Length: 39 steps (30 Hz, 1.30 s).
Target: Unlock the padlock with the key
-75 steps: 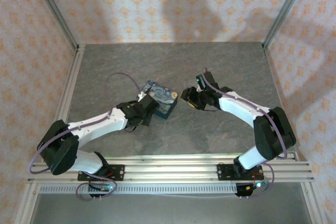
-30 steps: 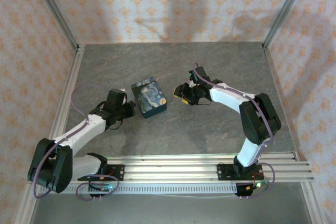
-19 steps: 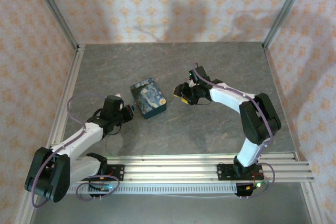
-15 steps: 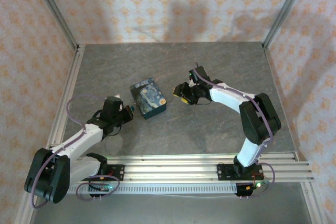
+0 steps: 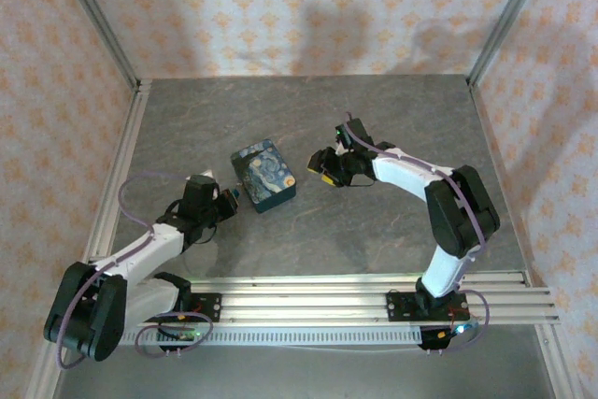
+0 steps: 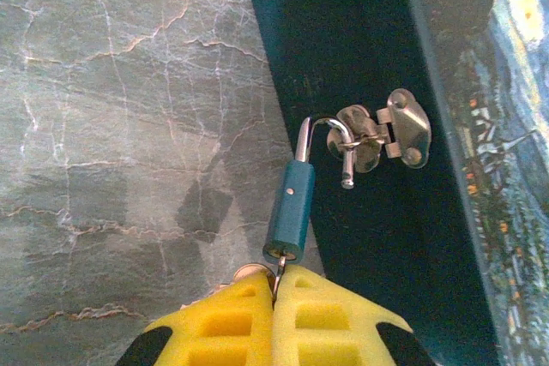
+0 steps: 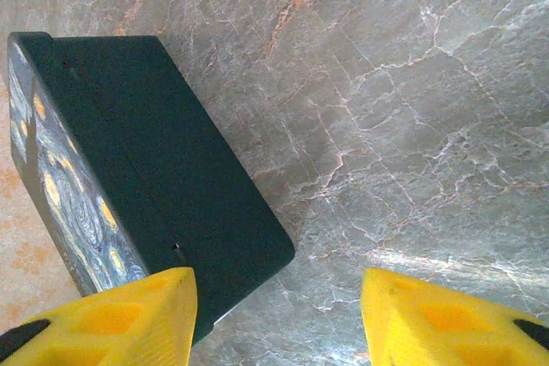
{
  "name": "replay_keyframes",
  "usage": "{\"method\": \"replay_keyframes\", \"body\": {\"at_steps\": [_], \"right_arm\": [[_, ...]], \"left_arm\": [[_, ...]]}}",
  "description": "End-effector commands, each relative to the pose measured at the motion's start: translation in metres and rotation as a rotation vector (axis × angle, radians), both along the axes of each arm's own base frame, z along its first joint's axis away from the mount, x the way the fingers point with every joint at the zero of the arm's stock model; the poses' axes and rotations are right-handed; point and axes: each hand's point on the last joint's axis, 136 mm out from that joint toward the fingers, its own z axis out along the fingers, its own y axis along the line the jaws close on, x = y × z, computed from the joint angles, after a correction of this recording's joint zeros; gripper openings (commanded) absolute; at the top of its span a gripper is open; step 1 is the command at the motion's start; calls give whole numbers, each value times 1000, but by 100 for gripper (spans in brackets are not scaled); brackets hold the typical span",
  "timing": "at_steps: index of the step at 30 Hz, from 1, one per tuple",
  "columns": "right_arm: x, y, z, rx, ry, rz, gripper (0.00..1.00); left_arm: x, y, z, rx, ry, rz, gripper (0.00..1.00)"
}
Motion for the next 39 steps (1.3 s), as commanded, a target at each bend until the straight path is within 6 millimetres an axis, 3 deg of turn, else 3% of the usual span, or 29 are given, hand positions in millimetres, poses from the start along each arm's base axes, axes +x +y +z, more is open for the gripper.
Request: {"method": "replay_keyframes", "body": {"at_steps": [1, 13, 24, 39], "right_arm": [[0, 5, -1, 11, -2, 6, 54], [-1, 8, -3, 15, 1, 7, 53], [-1, 11, -1, 24, -2, 15, 54], [0, 28, -1, 58, -10, 38, 54]], "left_arm": [[-1, 5, -8, 34, 17, -6, 0], [-17, -3, -24, 69, 146, -115, 0], [-7, -2, 4, 72, 70, -95, 0], [-3, 17, 8, 120, 34, 13, 0]]}}
